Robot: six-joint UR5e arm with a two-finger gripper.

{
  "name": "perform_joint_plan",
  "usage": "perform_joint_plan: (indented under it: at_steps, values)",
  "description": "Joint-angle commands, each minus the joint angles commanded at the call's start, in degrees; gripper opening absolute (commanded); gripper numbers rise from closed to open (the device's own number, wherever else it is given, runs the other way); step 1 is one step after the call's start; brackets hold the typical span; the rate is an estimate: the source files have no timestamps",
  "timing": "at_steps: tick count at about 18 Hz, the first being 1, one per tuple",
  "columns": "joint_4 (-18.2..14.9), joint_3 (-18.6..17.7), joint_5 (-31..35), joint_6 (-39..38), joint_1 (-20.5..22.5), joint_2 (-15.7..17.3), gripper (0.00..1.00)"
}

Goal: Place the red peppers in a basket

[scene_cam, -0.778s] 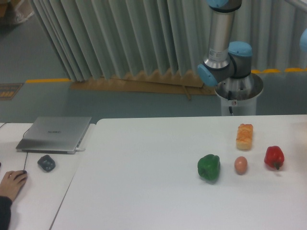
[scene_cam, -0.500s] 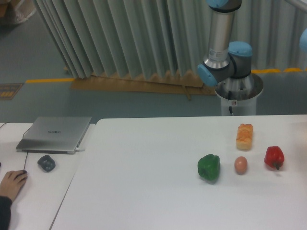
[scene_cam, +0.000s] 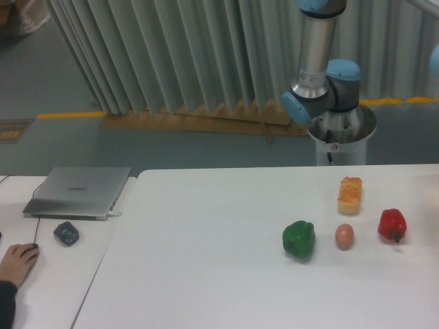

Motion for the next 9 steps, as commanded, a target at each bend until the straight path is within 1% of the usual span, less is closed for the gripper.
perform_joint_plan:
  at_steps: [9]
  values:
    - [0.0,0.0,0.4,-0.1,0.2,0.1,1.00]
